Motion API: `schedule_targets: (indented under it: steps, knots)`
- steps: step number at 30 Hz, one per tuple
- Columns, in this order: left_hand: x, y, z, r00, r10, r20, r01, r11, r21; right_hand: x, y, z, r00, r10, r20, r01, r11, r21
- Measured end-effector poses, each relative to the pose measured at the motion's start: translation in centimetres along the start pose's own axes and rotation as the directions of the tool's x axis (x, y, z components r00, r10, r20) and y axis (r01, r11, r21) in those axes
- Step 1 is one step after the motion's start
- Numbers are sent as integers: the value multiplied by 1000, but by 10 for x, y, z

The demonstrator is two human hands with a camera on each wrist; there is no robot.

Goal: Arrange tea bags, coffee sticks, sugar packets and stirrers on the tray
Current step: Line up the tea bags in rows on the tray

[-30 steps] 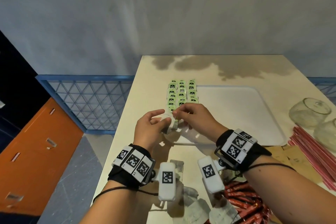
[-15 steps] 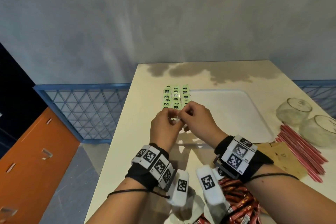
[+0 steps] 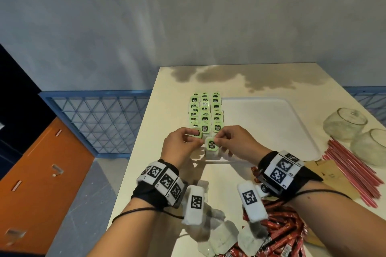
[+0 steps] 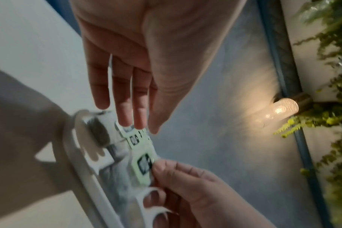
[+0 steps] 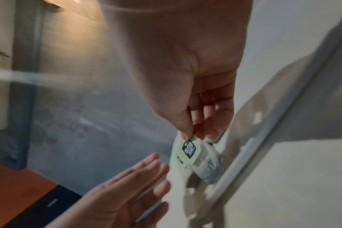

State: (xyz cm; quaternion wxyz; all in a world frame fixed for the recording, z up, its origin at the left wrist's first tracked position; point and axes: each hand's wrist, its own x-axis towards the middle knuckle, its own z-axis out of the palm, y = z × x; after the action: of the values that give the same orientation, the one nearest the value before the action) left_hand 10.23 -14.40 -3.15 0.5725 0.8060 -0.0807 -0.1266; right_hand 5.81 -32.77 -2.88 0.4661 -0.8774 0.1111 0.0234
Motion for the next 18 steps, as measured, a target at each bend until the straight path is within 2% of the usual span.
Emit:
schedule_targets:
  steps: [3, 6, 12, 16, 18]
  knots:
    - [9, -3, -8, 996, 73, -57, -55, 963, 263, 11, 15, 1, 997, 10, -77, -19, 993, -120]
    - [19, -4, -12, 994, 111, -8, -95, 883, 460, 20, 13, 6, 992, -31, -124, 17, 993, -117]
    - [34, -3, -4, 993, 89, 78, -117, 823, 556, 40, 4, 16, 988, -81, -128, 63, 988, -138]
    - [42, -7, 1, 994, 5, 113, -78, 752, 654, 45, 8, 19, 988, -67, -141, 46, 988, -145]
    - [46, -10, 0, 993, -24, 118, -61, 750, 658, 43, 13, 15, 983, -59, -175, 40, 993, -109]
